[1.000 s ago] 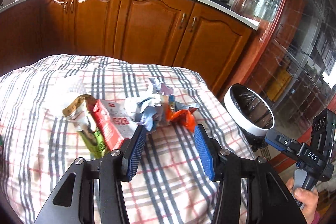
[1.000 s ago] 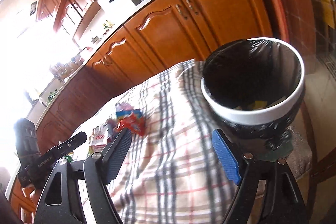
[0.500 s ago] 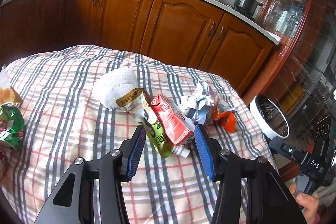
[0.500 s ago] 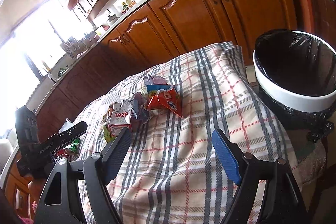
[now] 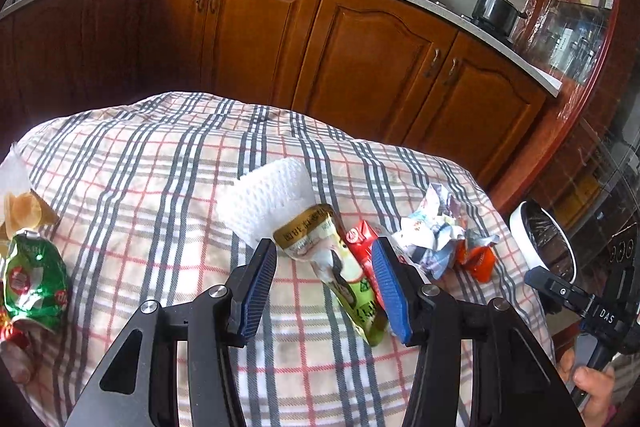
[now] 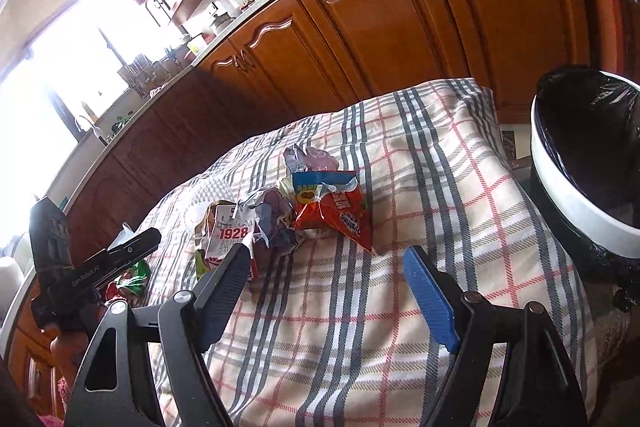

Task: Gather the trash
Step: 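Grasp the white foam net with the left tool while the right tool grasps the red chip bag, then carry the foam net with the left tool while the right tool carries the chip bag into the bin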

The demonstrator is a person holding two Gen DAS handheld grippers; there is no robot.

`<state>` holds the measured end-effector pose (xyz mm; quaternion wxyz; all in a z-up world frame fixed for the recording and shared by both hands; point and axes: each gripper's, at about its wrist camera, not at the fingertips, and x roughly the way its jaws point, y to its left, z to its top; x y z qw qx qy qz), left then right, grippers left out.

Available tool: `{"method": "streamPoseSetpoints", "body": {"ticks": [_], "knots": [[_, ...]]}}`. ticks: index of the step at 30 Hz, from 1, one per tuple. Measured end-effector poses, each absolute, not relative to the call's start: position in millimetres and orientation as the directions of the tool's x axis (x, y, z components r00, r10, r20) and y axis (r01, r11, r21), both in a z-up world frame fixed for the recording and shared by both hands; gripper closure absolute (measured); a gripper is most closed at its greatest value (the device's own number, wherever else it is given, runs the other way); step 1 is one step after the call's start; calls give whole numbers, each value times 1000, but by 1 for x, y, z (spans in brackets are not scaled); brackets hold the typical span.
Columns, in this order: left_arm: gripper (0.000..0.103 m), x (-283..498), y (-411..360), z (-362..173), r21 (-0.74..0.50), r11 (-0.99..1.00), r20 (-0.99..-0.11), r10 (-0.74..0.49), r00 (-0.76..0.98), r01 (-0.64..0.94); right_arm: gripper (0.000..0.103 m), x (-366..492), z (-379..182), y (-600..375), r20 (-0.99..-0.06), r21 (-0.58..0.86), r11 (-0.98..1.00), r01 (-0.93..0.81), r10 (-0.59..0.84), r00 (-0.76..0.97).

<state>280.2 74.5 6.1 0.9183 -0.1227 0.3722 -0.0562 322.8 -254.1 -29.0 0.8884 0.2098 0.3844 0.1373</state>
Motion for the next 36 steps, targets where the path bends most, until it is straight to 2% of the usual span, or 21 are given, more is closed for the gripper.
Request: {"method": "streamPoseSetpoints", "body": {"ticks": [3, 10, 13, 14, 15, 16, 17, 18, 19, 22, 29, 36], "knots": [[44, 302, 78, 6, -204, 979, -684, -159, 712, 22, 22, 334, -29, -252, -633, 474, 876, -88, 408, 658], [44, 355, 84, -12, -161, 987, -739, -135, 660, 22, 23, 359, -34, -246, -654, 466, 880, -94, 414, 634], [48, 372, 87, -23, -166, 986, -753, -142, 642, 24, 28, 370, -42, -243, -672, 463, 882, -88, 414, 615], [59, 376, 86, -26, -167, 986, -756, -147, 638, 29, 31, 372, -45, -241, -678, 462, 883, -87, 414, 607], [73, 379, 85, -29, -165, 986, -762, -151, 630, 36, 41, 375, -49, -241, -683, 464, 882, -83, 416, 600], [79, 380, 85, -31, -166, 985, -766, -156, 624, 42, 56, 376, -52, -240, -691, 463, 883, -78, 415, 592], [87, 380, 84, -32, -171, 984, -765, -164, 623, 50, 66, 378, -55, -240, -698, 463, 883, -75, 415, 584], [92, 381, 84, -33, -173, 983, -762, -168, 625, 54, 85, 378, -58, -239, -702, 463, 883, -73, 415, 579], [93, 380, 84, -33, -171, 984, -757, -169, 632, 58, 96, 376, -59, -239, -702, 462, 884, -73, 415, 578], [96, 373, 87, -31, -175, 983, -740, -170, 651, 58, 101, 370, -56, -240, -693, 461, 884, -83, 417, 589], [97, 338, 96, -6, -203, 978, -680, -171, 713, 41, 102, 350, -34, -245, -654, 454, 884, -116, 419, 630], [97, 293, 72, 28, -247, 962, -603, -245, 759, 114, 102, 329, -16, -261, -624, 451, 885, -118, 407, 667]]}}
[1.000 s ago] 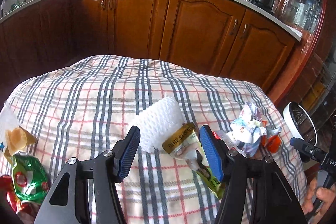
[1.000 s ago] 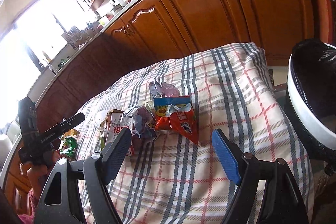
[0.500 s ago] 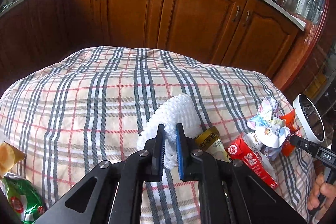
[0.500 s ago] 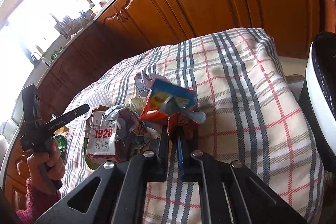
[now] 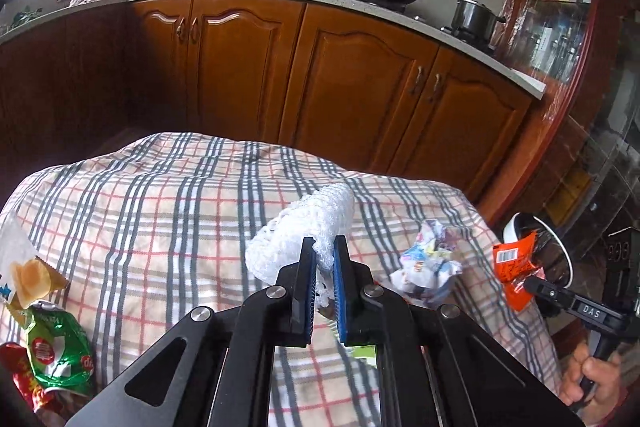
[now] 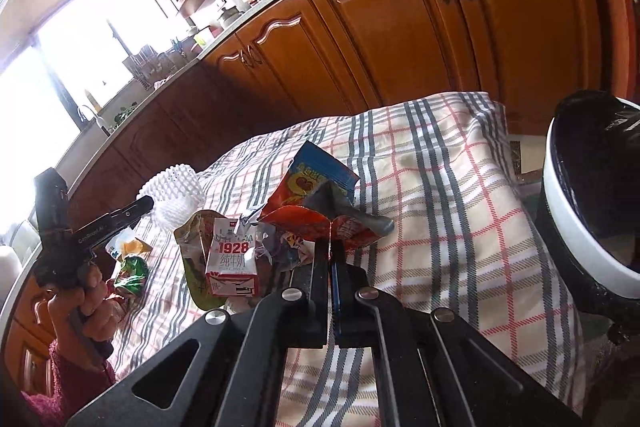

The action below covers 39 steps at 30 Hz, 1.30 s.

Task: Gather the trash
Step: 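Carry the foam net with the left tool while the right tool carries the chip bag into the bin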

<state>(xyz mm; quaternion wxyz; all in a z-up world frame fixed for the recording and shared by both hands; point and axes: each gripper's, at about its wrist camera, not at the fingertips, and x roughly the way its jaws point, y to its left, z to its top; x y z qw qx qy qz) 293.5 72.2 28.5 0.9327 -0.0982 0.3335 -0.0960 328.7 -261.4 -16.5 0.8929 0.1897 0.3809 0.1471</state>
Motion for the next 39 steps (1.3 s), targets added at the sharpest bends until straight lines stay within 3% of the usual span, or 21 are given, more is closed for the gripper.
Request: {"method": "streamPoseSetpoints", "body": {"ticks": [17, 39], "knots": [[97, 287, -24, 39, -264, 879, -570, -474, 671, 397, 102, 274, 8, -331, -588, 436, 899, -27, 308, 748], [96, 338, -116, 33, -256, 807, -597, -565, 570, 532, 102, 256, 11, -411, -585, 431, 896, 103, 192, 788]]}}
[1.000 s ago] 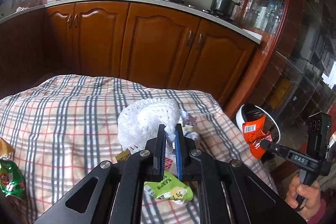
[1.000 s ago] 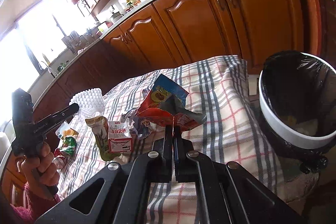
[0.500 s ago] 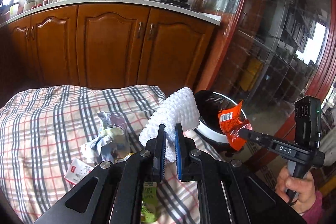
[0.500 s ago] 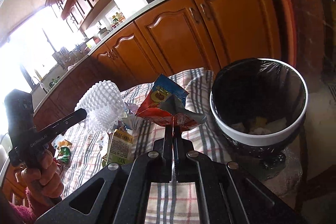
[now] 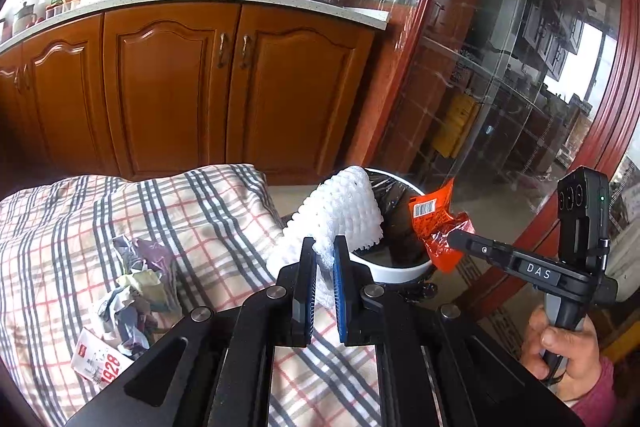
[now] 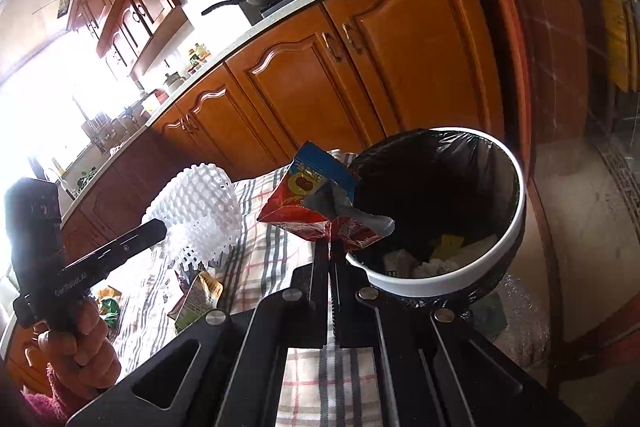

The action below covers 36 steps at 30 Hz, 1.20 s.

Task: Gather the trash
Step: 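Carry the foam net with the left tool while the right tool carries the chip bag into the bin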

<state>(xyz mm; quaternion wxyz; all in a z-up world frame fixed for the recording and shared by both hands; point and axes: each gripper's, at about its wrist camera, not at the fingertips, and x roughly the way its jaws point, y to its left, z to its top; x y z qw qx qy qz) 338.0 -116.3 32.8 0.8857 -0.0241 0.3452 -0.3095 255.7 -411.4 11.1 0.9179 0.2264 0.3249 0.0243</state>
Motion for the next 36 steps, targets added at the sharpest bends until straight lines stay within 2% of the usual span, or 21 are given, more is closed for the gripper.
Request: {"method": "streamPoseSetpoints", "body": {"ticks": [9, 19, 36], "knots": [[96, 367, -172, 29, -237, 786, -618, -575, 536, 571, 102, 261, 6, -436, -604, 429, 892, 144, 164, 780], [96, 408, -246, 18, -165, 774, -694, -532, 485, 612, 102, 287, 1, -466, -662, 408, 894, 185, 150, 735], [95, 447, -298, -11, -183, 784, -759, -496, 422, 593, 102, 319, -24, -484, -736, 372, 901, 223, 140, 662]]}}
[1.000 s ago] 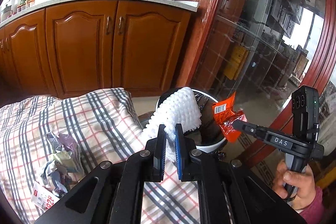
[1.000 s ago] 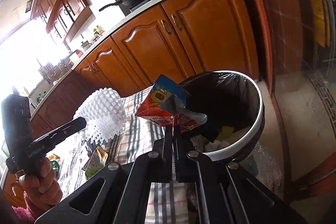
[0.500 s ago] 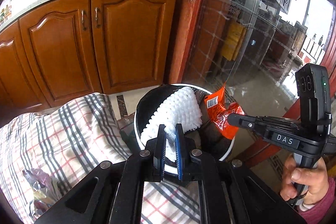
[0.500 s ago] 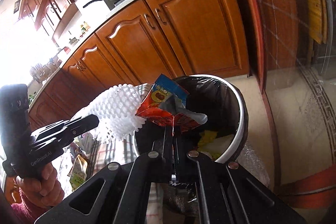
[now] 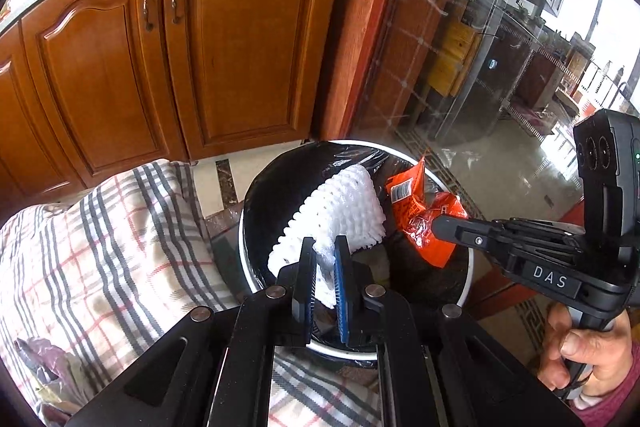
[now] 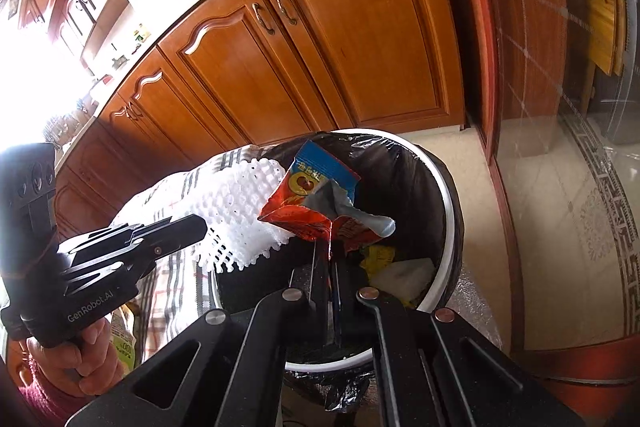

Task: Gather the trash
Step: 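Carry the foam net with the left tool while the right tool carries the chip bag into the bin, then move both open tools from the bin back over the table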

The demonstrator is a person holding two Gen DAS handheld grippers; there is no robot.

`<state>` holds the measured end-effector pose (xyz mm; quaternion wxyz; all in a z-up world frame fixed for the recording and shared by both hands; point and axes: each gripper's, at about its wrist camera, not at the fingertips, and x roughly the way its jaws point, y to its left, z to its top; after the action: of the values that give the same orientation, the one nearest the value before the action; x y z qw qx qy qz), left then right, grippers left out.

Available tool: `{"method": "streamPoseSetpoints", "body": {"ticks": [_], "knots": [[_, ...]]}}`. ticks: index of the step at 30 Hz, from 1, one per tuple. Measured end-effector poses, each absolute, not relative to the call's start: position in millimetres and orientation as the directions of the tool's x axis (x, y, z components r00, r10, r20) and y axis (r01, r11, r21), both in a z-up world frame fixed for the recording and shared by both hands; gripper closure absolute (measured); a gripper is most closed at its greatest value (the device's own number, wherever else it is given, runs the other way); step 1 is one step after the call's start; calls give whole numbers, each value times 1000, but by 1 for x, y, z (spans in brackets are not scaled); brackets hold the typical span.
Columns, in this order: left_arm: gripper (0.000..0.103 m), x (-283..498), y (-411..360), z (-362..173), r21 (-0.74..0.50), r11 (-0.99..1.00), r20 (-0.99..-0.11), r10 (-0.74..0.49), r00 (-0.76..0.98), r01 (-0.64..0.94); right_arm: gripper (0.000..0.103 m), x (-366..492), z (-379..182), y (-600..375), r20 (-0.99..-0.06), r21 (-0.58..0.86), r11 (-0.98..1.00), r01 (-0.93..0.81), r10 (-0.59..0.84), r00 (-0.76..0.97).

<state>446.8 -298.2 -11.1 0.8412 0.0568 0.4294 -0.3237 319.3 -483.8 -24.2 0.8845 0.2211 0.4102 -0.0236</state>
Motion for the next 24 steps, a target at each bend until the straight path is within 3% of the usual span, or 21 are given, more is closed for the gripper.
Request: {"method": "streamPoseSetpoints", "body": {"ticks": [7, 9, 15, 24], "knots": [[94, 452, -298, -16, -190, 788, -769, -490, 411, 585, 97, 326, -24, -484, -747, 350, 908, 231, 122, 653], [86, 451, -297, -15, -190, 789, -769, -490, 411, 585, 96, 329, -25, -484, -752, 353, 906, 232, 127, 647], [78, 442, -282, -9, -191, 794, -750, -497, 436, 576, 71, 326, -24, -487, -738, 379, 894, 240, 136, 661], [68, 413, -238, 0, -248, 807, -693, -535, 483, 536, 68, 296, -7, -472, -659, 428, 875, 226, 131, 741]]}}
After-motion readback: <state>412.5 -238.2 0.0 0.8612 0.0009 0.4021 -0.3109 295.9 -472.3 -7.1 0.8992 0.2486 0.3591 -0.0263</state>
